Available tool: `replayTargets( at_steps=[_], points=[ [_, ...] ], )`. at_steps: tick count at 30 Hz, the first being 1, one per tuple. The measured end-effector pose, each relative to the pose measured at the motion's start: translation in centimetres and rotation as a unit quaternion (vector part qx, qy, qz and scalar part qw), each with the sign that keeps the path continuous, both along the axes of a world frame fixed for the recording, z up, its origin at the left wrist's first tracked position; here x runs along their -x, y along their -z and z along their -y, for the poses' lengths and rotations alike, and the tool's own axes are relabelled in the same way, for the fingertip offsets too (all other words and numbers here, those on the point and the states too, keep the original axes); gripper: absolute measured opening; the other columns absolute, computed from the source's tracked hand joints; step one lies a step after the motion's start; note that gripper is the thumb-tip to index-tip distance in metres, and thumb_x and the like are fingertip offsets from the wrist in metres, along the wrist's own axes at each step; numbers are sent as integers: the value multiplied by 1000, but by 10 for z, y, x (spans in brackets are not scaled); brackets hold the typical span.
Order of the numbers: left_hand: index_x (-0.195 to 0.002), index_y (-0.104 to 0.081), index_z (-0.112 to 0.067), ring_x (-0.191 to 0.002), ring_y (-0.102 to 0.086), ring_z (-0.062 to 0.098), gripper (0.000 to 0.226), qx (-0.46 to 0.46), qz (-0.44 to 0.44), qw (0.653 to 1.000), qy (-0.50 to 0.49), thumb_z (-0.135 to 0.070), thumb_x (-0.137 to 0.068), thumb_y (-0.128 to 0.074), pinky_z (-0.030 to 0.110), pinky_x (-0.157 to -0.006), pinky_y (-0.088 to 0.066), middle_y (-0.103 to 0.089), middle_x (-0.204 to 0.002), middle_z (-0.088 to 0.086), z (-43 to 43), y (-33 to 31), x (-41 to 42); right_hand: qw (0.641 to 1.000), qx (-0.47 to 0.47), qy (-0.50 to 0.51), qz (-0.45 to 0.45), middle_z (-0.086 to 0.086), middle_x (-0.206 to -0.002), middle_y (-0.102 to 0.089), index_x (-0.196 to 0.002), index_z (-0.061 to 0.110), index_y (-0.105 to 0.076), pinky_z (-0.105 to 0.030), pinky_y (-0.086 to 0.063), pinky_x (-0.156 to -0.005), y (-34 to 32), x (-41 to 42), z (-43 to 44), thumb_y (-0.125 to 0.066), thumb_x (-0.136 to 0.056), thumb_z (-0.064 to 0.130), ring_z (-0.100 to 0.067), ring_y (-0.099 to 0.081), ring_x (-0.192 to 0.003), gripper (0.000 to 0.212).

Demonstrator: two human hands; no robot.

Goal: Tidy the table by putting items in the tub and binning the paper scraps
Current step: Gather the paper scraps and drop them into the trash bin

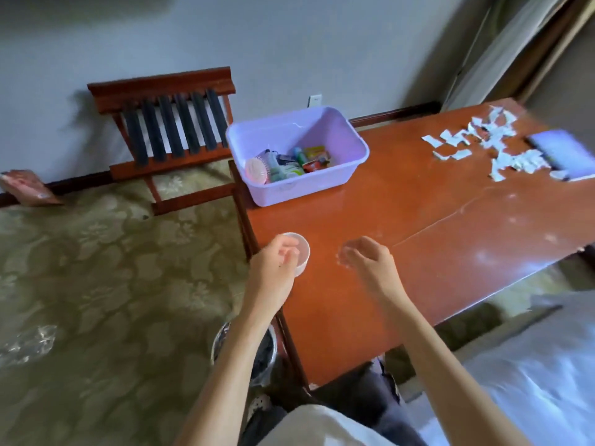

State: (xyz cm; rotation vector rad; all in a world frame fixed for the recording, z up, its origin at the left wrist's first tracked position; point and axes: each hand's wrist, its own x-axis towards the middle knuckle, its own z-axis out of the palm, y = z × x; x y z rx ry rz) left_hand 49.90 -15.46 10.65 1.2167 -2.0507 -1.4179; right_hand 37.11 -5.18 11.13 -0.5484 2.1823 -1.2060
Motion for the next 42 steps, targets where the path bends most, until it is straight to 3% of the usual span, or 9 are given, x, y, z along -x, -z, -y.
replayTargets(
  at_steps=[2, 6, 9, 15, 20, 27, 32, 36, 42],
  points=[
    [-101, -65, -13, -85, -58, 4, 17, 22, 19, 999, 35, -12, -92, -50, 9, -71, -43, -63, -101, -3, -16, 2, 28, 999, -24, -16, -18, -4, -77, -67, -85, 13, -62, -35, -52, -76, 5, 29, -16, -53, -90, 8, -15, -63, -70, 12],
    [-108, -63, -14, -97, -62, 15, 20, 15, 61, 996, 58, -15, -95, -48, 20, -76, -45, -67, -103, 2, -50, 11, 97, 998, -53, -28, -25, -11, -88, -71, -92, 12, -64, -39, -54, -80, 16, 112, -40, -52, -90, 9, -26, -66, -82, 13],
    [-111, -62, -16, -101, -59, 13, 22, 11, 88, 995, 48, -17, -95, -47, 19, -79, -42, -65, -108, 0, -78, 19, 177, 996, -55, -53, -39, -9, -90, -70, -89, 18, -63, -32, -51, -75, 26, 196, -57, -53, -88, 10, -25, -66, -85, 13],
    [-108, -64, -14, -105, -62, 24, 21, -34, 120, 992, -9, -17, -94, -49, 28, -84, -47, -68, -110, 5, -130, 22, 338, 984, -111, -118, -76, -13, -93, -69, -102, 7, -66, -31, -48, -75, 21, 344, -88, -51, -88, 10, -20, -60, -83, 22],
    [-112, -62, -11, -110, -60, 21, 25, -47, 157, 986, 7, -16, -94, -45, 24, -85, -44, -67, -115, 6, -151, 26, 413, 964, -218, -131, -79, -18, -106, -69, -107, 8, -66, -32, -46, -76, 46, 425, -118, -47, -90, 16, -34, -63, -99, 27],
    [-111, -62, -7, -108, -60, 24, 27, -66, 152, 986, 29, -7, -91, -44, 28, -90, -47, -65, -116, 11, -155, 49, 488, 963, -236, -91, -98, -19, -117, -58, -107, -1, -66, -32, -43, -90, 65, 496, -150, -51, -89, 9, -31, -49, -118, 25],
    [-115, -59, -9, -109, -59, 23, 27, -85, 143, 984, 64, -10, -92, -45, 27, -87, -46, -62, -120, 9, -175, 55, 546, 956, -269, -52, -105, -14, -131, -46, -123, 10, -57, -33, -46, -88, 65, 554, -178, -54, -88, 10, -32, -57, -110, 35],
    [-120, -56, -10, -112, -57, 23, 28, -85, 153, 983, 58, -12, -94, -45, 22, -81, -43, -60, -124, 8, -189, 62, 609, 942, -302, 1, -147, -15, -140, -34, -130, 6, -48, -35, -47, -85, 74, 638, -199, -53, -87, 5, -36, -59, -105, 43],
    [-120, -57, -7, -112, -59, 27, 29, -80, 182, 980, 9, -9, -92, -50, 29, -92, -49, -62, -123, 11, -216, 83, 713, 931, -304, -60, -194, -17, -130, -42, -125, 3, -48, -39, -46, -84, 98, 760, -224, -46, -85, 0, -39, -58, -101, 40]
  ],
)
